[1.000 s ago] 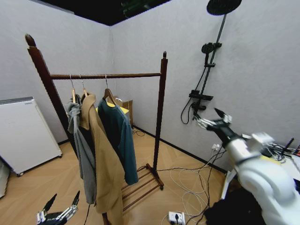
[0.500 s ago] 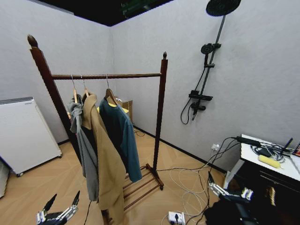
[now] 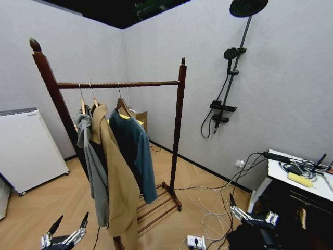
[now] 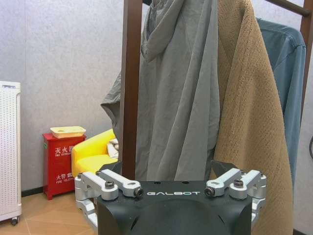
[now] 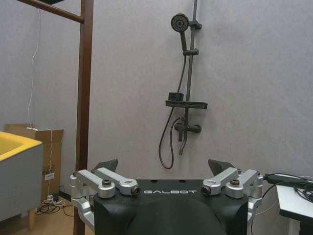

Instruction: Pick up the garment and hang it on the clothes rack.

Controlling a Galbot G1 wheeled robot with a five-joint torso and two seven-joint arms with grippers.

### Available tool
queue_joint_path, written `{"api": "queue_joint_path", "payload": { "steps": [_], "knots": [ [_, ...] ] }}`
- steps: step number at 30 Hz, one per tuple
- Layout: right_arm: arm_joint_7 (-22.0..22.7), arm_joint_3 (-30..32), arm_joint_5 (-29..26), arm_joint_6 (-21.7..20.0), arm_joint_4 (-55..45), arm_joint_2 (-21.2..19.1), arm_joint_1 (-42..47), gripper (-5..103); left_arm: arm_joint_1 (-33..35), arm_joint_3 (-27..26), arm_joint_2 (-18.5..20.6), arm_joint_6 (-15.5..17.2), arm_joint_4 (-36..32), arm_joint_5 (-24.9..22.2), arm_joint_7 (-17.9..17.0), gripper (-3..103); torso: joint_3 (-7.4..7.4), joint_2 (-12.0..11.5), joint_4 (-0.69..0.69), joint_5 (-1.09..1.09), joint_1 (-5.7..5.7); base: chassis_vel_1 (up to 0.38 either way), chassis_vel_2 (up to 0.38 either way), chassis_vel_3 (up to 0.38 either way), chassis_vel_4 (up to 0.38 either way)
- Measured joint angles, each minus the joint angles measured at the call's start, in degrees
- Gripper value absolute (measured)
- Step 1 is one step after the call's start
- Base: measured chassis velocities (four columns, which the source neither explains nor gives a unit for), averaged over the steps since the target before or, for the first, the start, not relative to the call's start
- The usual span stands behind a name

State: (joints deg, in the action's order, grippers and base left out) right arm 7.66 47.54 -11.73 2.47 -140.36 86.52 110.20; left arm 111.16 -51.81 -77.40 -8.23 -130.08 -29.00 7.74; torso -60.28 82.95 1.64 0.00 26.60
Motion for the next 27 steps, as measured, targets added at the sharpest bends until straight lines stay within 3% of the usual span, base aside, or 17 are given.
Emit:
{"api": "queue_joint_path", "payload": {
  "steps": [27],
  "knots": [
    [0.1, -0.1, -0.3, -0.3, 0.1, -0.1, -0.1, 100, 0.0, 0.0, 0.0, 0.0, 0.0, 0.0, 0.0, 100, -0.01, 0.0, 0.00, 0.00, 0.03, 0.026, -0.044, -0.042, 0.025]
  ]
}}
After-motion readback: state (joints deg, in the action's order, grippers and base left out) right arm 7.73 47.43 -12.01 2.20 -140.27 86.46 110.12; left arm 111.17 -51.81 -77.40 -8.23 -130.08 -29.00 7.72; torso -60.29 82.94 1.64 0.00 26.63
